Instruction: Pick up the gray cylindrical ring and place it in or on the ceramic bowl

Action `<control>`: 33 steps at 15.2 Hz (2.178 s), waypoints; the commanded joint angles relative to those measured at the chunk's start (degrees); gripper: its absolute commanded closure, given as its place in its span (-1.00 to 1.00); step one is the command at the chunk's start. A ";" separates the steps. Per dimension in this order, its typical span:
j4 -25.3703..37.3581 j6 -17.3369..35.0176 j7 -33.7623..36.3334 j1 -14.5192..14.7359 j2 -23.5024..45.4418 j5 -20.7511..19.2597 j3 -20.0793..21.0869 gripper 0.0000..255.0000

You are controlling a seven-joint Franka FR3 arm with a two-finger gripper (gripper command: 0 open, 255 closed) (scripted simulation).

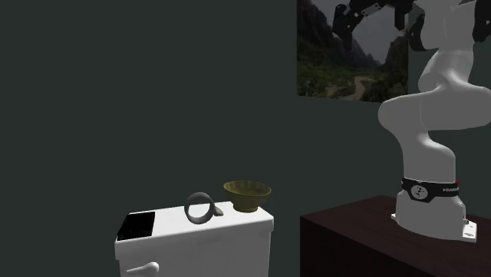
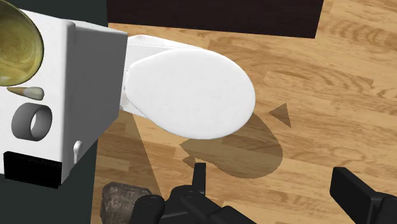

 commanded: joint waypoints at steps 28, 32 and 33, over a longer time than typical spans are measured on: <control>-1.71 36.83 -26.91 -7.48 34.49 -2.31 -24.78 -1.00; 2.42 40.36 -33.34 -7.88 42.96 3.02 -27.75 -1.00; 3.64 41.03 -35.10 -8.18 45.17 4.67 -28.23 -1.00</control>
